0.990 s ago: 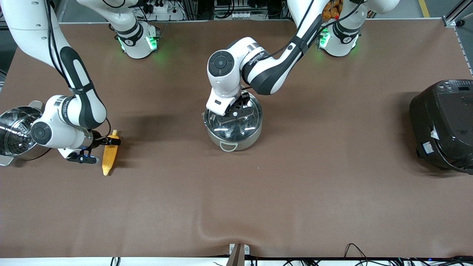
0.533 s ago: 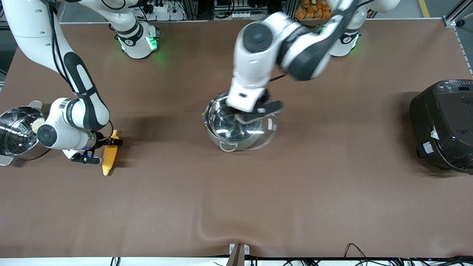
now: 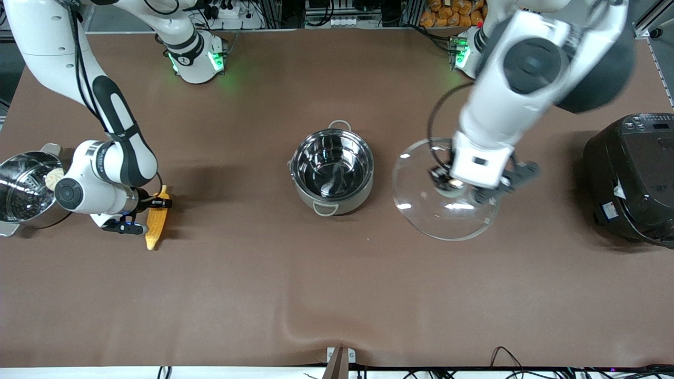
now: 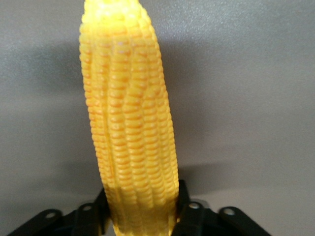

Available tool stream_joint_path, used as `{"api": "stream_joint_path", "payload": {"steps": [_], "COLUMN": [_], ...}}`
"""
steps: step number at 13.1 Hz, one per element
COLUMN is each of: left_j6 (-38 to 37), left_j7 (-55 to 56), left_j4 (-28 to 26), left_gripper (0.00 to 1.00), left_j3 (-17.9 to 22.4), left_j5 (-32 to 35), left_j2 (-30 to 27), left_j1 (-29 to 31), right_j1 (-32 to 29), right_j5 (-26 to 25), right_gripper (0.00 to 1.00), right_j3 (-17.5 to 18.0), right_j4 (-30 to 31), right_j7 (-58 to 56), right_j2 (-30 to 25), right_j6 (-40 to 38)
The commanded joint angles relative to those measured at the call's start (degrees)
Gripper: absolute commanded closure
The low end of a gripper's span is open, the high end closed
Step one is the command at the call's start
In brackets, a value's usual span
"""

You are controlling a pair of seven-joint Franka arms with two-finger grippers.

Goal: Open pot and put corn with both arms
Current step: 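Lift the lid with the left gripper while the right gripper grasps the corn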

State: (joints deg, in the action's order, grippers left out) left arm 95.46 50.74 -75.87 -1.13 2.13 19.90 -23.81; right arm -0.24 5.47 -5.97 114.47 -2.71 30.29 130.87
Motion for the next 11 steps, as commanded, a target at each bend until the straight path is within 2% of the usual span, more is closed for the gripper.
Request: {"api": "stream_joint_path", "payload": {"steps": [1, 5, 11], "left_j6": [2.44, 7.62, 16.51], "left_j7": [-4.31, -14.06, -25.51], "left_j4": [-4.62, -14.01, -30.72], "left_gripper": [1.00, 1.00, 1.00], "left_j3": [-0.89, -0.89, -0.98], "left_j5": [1.73, 2.26, 2.70], "left_j2": [-1.96, -6.79, -14.18], "left_j1": [3.75, 10.26, 18.00], "right_j1": [0.42, 2.00, 3.14], "right_j5": [1.03, 1.03, 1.03], "right_gripper": [0.84, 0.90, 0.91], "right_j3": [-0.10, -0.10, -0.10], "right_j4": [-0.39, -0.47, -0.56], "right_j7": [0.69, 0.69, 1.39], "right_j2": [0.21, -0.76, -2.25], "right_j6": [0.00, -0.70, -0.79]}}
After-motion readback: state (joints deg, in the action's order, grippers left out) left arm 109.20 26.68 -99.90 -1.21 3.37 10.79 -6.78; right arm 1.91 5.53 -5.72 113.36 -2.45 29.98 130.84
